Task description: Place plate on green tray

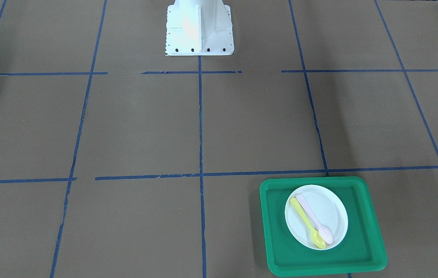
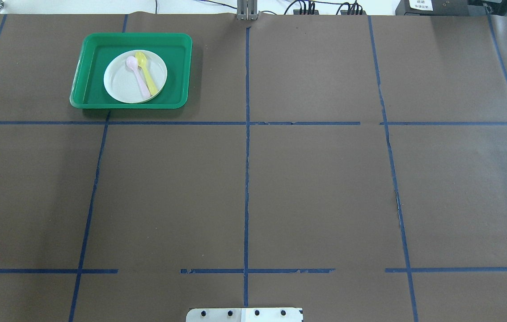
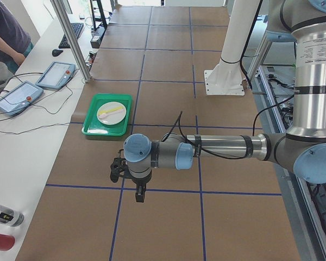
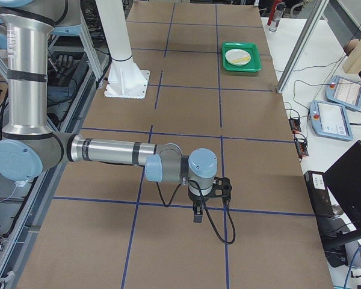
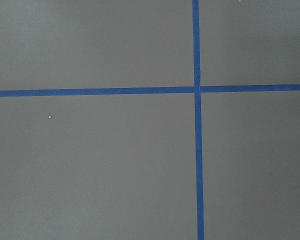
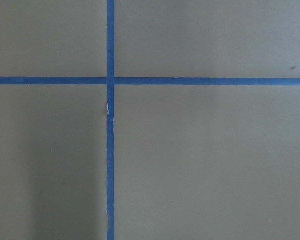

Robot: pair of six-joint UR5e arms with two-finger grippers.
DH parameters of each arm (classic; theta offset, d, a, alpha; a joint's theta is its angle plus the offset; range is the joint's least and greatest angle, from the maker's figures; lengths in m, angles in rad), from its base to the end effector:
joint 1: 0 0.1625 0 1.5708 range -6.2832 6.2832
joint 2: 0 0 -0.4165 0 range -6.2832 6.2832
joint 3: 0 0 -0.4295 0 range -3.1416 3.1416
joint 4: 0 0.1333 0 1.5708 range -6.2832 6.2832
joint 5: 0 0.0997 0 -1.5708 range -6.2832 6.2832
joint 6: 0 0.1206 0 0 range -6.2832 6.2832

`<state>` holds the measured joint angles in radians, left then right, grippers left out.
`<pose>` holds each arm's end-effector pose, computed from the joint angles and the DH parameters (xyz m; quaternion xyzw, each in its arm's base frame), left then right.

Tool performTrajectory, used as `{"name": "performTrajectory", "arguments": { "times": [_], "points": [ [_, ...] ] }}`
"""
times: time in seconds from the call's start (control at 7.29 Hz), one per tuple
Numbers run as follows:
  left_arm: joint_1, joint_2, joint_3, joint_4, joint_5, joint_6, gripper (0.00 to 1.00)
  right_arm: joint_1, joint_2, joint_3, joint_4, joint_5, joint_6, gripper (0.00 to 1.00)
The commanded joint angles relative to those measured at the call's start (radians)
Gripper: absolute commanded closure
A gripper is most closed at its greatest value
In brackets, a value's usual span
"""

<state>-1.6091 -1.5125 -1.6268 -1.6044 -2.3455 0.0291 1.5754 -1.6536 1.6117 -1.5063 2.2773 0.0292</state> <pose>-0.0683 -0.5053 0.6623 0.0272 0.3770 0.0017 0.9258 0.0573 -0.4962 0.6850 0.0063 -0.3460 0.0119 0.9381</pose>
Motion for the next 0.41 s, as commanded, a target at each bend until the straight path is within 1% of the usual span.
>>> {"name": "performTrajectory", "arguments": {
  "times": [0.0, 0.27],
  "points": [
    [0.0, 0.002, -0.001, -0.002, 0.0, 0.0, 0.0, 0.0, 0.0, 0.0, 0.0, 0.001, 0.0, 0.0],
    [0.0, 0.002, -0.004, -0.003, 0.0, 0.0, 0.0, 0.0, 0.0, 0.0, 0.001, -0.001, 0.0, 0.0]
  ]
}}
